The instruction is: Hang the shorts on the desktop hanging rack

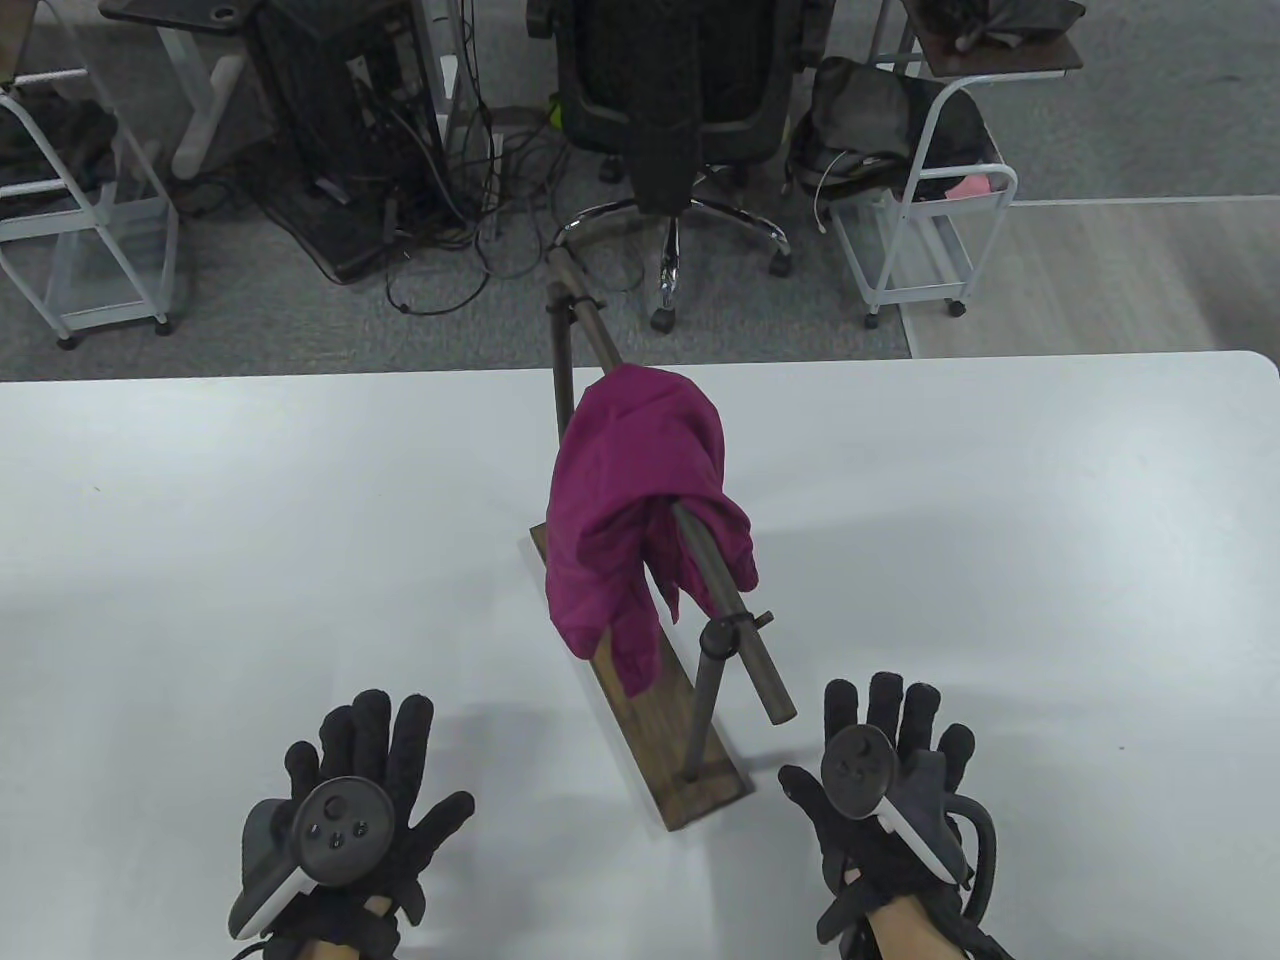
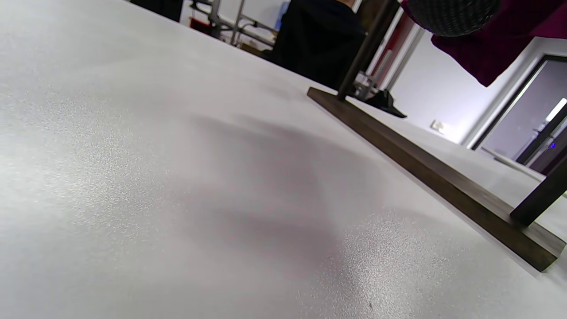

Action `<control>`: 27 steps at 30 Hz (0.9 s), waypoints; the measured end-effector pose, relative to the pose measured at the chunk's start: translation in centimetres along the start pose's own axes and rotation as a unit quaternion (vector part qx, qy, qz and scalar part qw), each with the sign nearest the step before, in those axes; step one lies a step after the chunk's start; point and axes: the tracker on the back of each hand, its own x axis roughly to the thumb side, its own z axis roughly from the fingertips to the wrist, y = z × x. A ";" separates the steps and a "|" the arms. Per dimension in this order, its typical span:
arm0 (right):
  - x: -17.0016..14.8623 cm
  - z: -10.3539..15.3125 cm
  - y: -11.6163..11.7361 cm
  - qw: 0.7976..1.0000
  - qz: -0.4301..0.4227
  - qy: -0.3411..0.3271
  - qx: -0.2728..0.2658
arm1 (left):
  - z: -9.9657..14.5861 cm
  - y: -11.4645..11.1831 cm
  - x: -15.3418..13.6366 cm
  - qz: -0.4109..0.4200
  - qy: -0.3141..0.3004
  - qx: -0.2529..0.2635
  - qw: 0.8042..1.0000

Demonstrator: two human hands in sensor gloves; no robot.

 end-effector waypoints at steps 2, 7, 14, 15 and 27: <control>0.0 -0.1 0.1 1.000 0.004 0.000 0.003 | 0.0 0.0 -0.1 0.004 0.001 0.000 1.000; 0.0 -0.1 0.2 1.000 0.005 0.000 0.005 | 0.0 0.0 -0.1 0.006 0.001 -0.005 1.000; 0.0 -0.2 0.2 1.000 0.008 0.002 0.003 | 0.0 0.0 -0.1 0.007 0.001 -0.004 1.000; 0.0 -0.2 0.2 1.000 0.008 0.002 0.004 | 0.0 0.0 -0.1 0.007 0.001 -0.004 1.000; 0.1 -0.2 0.3 1.000 0.013 0.002 0.009 | -0.2 -0.3 0.1 -0.001 0.000 -0.015 1.000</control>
